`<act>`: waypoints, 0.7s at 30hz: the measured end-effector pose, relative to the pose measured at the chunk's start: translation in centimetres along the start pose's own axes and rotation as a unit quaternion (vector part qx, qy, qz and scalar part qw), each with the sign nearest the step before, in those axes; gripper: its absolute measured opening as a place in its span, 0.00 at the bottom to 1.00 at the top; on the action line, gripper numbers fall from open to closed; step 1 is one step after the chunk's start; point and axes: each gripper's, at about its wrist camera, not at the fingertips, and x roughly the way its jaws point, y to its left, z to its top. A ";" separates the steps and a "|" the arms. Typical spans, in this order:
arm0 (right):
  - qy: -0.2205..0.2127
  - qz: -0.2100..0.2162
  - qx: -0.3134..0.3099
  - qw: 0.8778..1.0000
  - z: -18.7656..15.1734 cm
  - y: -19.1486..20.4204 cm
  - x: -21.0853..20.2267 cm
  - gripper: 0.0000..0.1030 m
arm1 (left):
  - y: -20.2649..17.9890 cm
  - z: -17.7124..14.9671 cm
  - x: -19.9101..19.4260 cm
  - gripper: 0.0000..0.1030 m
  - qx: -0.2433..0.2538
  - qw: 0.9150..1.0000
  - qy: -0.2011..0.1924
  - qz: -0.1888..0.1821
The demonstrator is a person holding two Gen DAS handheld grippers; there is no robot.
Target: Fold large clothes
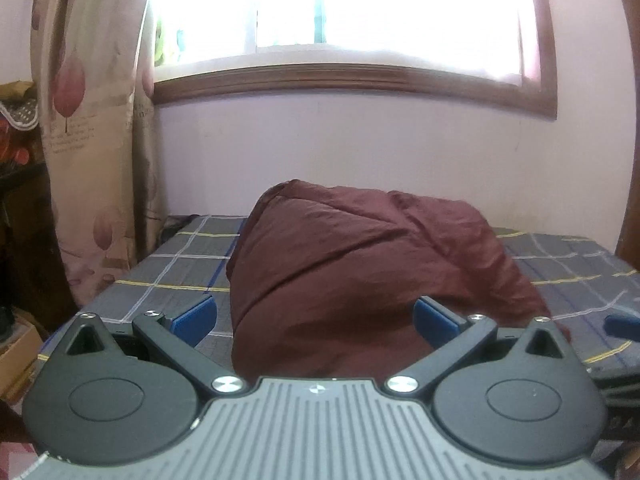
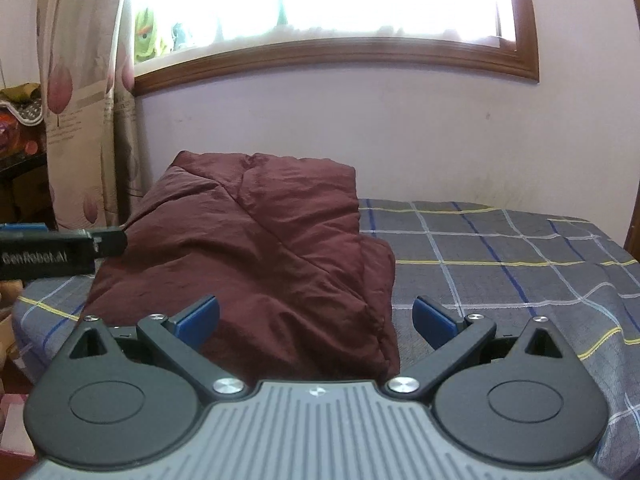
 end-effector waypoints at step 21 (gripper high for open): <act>0.065 -0.016 0.003 0.998 -0.3 0.2 0.3 1.00 | -0.1 -1.9 2.3 1.00 -0.003 0.987 0.159 -0.003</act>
